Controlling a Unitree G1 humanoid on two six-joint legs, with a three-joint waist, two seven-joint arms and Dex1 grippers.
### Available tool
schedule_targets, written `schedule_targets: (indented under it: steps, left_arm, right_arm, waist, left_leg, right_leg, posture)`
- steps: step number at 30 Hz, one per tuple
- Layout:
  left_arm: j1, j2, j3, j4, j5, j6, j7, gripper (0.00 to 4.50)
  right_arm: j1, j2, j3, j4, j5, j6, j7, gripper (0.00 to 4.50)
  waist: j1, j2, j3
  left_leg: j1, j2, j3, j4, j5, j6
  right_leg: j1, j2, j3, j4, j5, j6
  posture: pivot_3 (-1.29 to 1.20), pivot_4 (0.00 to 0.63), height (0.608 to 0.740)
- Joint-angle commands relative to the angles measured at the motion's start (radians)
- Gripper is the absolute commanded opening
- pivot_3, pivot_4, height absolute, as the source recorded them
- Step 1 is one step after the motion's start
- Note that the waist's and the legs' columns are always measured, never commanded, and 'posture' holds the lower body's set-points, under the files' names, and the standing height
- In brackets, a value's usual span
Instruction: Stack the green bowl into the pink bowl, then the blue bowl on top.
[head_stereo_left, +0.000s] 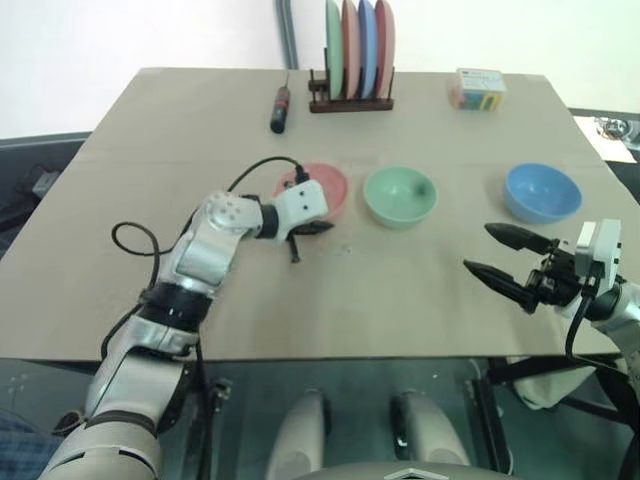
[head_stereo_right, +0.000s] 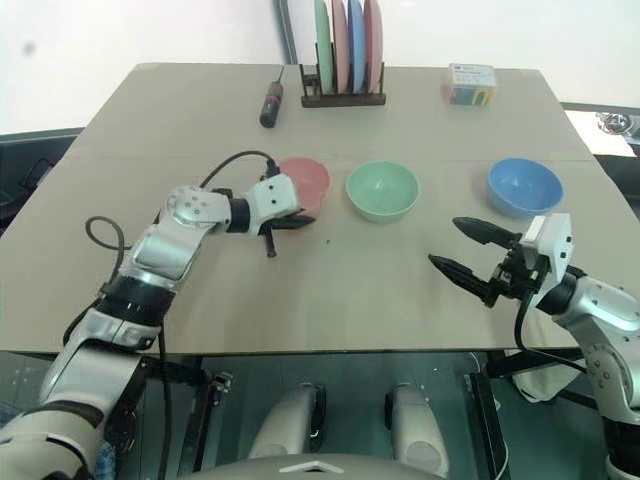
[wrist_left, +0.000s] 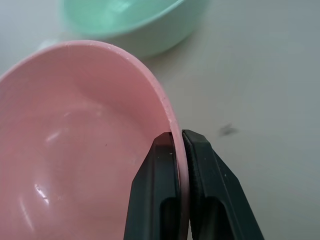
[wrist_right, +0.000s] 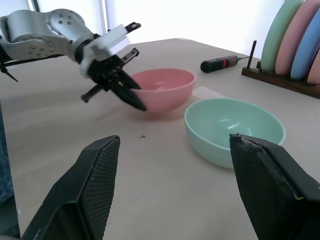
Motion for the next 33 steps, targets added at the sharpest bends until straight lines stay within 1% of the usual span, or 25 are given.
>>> schedule_targets:
  steps: [1, 5, 8, 11, 12, 13, 14, 15, 19, 22, 24, 27, 29, 33]
  left_arm:
    - [0.033, 0.053, -0.014, -0.204, -0.069, 0.091, -0.108, 0.03]
    - [0.062, 0.084, -0.030, -0.290, -0.100, 0.128, -0.165, 0.03]
    - [0.080, 0.092, -0.038, -0.303, -0.097, 0.121, -0.173, 0.03]
    - [0.085, 0.093, -0.036, -0.285, -0.086, 0.092, -0.165, 1.14]
    - [0.084, 0.089, -0.030, -0.282, -0.090, 0.096, -0.157, 1.57]
    - [0.083, 0.084, -0.024, -0.281, -0.096, 0.102, -0.149, 2.19]
    - [0.082, 0.079, -0.018, -0.280, -0.101, 0.109, -0.141, 2.34]
    - [0.081, 0.077, -0.009, -0.280, -0.111, 0.118, -0.137, 2.78]
    - [0.095, 0.071, 0.068, -0.298, -0.206, 0.189, -0.124, 4.48]
    - [0.130, 0.067, 0.167, -0.347, -0.341, 0.273, -0.126, 4.48]
    - [0.179, 0.063, 0.234, -0.379, -0.403, 0.314, -0.092, 4.48]
    - [0.252, 0.042, 0.345, -0.415, -0.487, 0.374, -0.010, 4.48]
    - [0.298, 0.036, 0.407, -0.436, -0.529, 0.404, 0.035, 4.48]
    - [0.424, 0.034, 0.561, -0.524, -0.662, 0.466, 0.104, 4.48]
  right_arm:
    - [-0.002, -0.009, -0.020, -0.017, -0.002, -0.016, 0.001, 3.65]
    - [0.000, -0.009, -0.021, -0.023, -0.003, -0.012, -0.003, 3.65]
    - [0.004, -0.011, -0.024, -0.024, -0.005, -0.011, -0.001, 3.65]
    - [0.003, -0.013, -0.024, -0.023, -0.006, -0.009, 0.000, 3.65]
    - [0.002, -0.013, -0.024, -0.022, -0.007, -0.009, 0.000, 3.65]
    - [0.000, -0.013, -0.024, -0.021, -0.008, -0.009, 0.001, 3.65]
    - [-0.001, -0.013, -0.023, -0.020, -0.008, -0.008, 0.002, 3.65]
    - [-0.003, -0.014, -0.021, -0.019, -0.009, -0.007, 0.003, 3.65]
    - [-0.012, -0.040, -0.002, -0.021, -0.014, 0.026, 0.012, 3.65]
    - [-0.061, -0.079, 0.048, -0.019, -0.050, 0.069, 0.002, 3.65]
    - [-0.133, -0.114, 0.113, 0.011, -0.112, 0.099, -0.006, 3.65]
    - [-0.282, -0.181, 0.256, 0.086, -0.235, 0.175, 0.009, 3.65]
    - [-0.371, -0.179, 0.328, 0.140, -0.294, 0.166, 0.023, 3.65]
    - [-0.546, -0.119, 0.471, 0.297, -0.453, 0.086, 0.022, 3.65]
  waist:
    - [0.000, 0.000, 0.000]
    - [0.001, 0.000, 0.000]
    - [0.001, 0.000, 0.000]
    - [0.001, 0.000, 0.000]
    - [0.001, 0.000, 0.000]
    - [0.001, 0.000, 0.000]
    - [0.001, 0.000, 0.000]
    - [0.001, 0.000, 0.000]
    - [0.000, 0.000, 0.000]
    - [-0.006, 0.000, 0.000]
    - [-0.012, 0.001, 0.000]
    - [-0.018, 0.001, 0.000]
    - [-0.021, 0.001, 0.000]
    - [-0.024, 0.000, 0.000]
  left_leg:
    - [0.000, 0.000, 0.000, 0.000, 0.000, 0.000]
    - [0.001, 0.000, 0.000, 0.001, 0.000, 0.000]
    - [0.001, 0.000, 0.000, 0.001, 0.000, 0.000]
    - [0.001, 0.000, 0.000, 0.001, 0.000, 0.000]
    - [0.001, 0.000, 0.000, 0.001, 0.000, 0.000]
    - [0.001, 0.000, 0.000, 0.001, 0.000, 0.000]
    - [0.001, 0.000, 0.000, 0.001, 0.000, 0.000]
    - [0.001, 0.000, 0.000, 0.001, 0.000, 0.000]
    - [0.001, 0.000, 0.000, 0.001, 0.000, 0.000]
    - [0.001, 0.000, 0.001, 0.001, 0.000, 0.000]
    - [0.001, 0.001, 0.001, 0.001, 0.000, 0.000]
    - [0.002, 0.001, 0.001, 0.001, 0.000, 0.000]
    - [0.001, 0.001, 0.001, 0.002, 0.000, 0.000]
    - [0.001, 0.001, 0.000, 0.001, 0.000, 0.000]
  right_leg:
    - [0.000, 0.000, 0.000, 0.000, 0.000, 0.000]
    - [0.000, 0.000, 0.000, 0.001, -0.002, 0.003]
    - [0.000, 0.000, 0.000, 0.001, -0.002, 0.003]
    - [0.000, 0.000, 0.000, 0.001, -0.002, 0.003]
    - [0.000, 0.000, 0.000, 0.001, -0.002, 0.003]
    - [0.000, 0.000, 0.000, 0.001, -0.002, 0.003]
    - [0.000, 0.000, 0.000, 0.001, -0.002, 0.003]
    - [0.000, 0.000, 0.000, 0.001, -0.002, 0.003]
    - [0.000, 0.000, 0.000, 0.001, -0.002, 0.003]
    - [0.000, 0.000, 0.001, 0.001, -0.002, 0.003]
    - [0.000, 0.000, 0.001, 0.001, -0.002, 0.003]
    - [0.000, 0.000, 0.001, 0.001, -0.002, 0.003]
    - [0.000, 0.000, 0.000, 0.001, -0.002, 0.003]
    - [-0.001, 0.000, 0.000, 0.001, -0.002, 0.002]
  posture:
    - [0.00, 0.150, 0.740]
    - [0.00, 0.150, 0.740]
    - [0.00, 0.150, 0.740]
    - [0.00, 0.150, 0.740]
    - [0.00, 0.150, 0.740]
    - [0.00, 0.150, 0.740]
    - [0.00, 0.150, 0.740]
    - [0.00, 0.150, 0.740]
    - [0.00, 0.150, 0.740]
    - [0.00, 0.150, 0.740]
    - [0.00, 0.150, 0.740]
    - [0.00, 0.150, 0.740]
    - [0.00, 0.150, 0.740]
    - [0.00, 0.150, 0.740]
